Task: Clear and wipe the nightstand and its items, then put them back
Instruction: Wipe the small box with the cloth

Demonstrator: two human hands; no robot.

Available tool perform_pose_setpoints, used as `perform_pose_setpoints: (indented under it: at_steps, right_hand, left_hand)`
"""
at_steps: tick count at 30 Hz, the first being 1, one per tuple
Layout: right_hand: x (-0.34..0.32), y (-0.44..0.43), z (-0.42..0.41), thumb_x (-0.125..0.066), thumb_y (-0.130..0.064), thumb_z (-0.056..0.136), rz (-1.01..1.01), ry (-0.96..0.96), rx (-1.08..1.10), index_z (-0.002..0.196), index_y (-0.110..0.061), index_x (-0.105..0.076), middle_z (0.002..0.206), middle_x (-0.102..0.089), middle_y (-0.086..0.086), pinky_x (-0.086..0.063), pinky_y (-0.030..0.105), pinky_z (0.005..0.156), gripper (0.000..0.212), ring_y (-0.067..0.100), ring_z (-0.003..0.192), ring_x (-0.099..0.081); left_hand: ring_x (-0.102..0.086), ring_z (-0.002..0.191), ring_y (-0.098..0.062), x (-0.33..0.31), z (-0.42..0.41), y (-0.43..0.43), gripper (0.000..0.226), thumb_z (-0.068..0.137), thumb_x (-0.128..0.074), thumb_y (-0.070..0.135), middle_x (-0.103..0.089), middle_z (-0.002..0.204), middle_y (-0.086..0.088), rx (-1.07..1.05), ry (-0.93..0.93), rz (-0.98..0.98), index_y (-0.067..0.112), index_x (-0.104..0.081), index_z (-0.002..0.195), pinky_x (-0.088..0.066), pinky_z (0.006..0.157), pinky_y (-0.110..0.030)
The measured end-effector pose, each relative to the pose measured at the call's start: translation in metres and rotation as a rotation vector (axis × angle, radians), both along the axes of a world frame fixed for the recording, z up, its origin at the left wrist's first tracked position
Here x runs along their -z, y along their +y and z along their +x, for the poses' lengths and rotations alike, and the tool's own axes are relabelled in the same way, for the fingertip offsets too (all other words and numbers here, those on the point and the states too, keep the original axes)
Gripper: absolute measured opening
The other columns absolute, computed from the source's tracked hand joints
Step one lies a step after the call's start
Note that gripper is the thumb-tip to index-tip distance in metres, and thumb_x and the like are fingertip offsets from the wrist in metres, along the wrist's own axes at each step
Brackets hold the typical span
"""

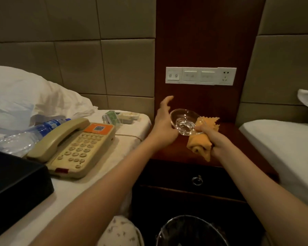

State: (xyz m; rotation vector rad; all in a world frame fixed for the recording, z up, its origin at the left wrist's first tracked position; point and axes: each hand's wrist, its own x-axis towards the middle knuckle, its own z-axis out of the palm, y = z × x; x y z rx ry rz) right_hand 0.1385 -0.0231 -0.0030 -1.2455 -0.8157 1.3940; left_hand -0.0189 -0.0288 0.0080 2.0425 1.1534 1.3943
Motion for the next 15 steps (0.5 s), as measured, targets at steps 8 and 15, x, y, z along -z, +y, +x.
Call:
perform_pose_setpoints:
  at_steps: [8,15]
  right_hand:
    - [0.062,-0.05,0.016,-0.066,-0.015,0.083,-0.062,-0.102,-0.104,0.101,-0.009,-0.051,0.089,-0.061,0.009,-0.051,0.036,0.057,0.024,0.023,0.076,-0.061]
    - [0.099,-0.076,0.021,-0.058,-0.038,0.087,-0.127,-0.297,-0.214,0.095,-0.014,-0.055,0.087,-0.064,0.004,-0.052,0.03,0.067,0.026,0.019,0.078,-0.063]
  left_hand:
    - [-0.059,0.087,-0.031,0.066,0.02,-0.043,0.02,0.076,-0.043,0.011,-0.064,0.082,-0.011,0.356,-1.114,-0.937,0.01,-0.057,0.091,-0.042,0.091,-0.054]
    - [-0.055,0.111,-0.039,0.125,0.025,-0.058,0.061,0.084,-0.045,0.059,-0.058,0.121,-0.022,0.317,-1.158,-1.195,0.01,-0.058,0.118,-0.046,0.085,-0.056]
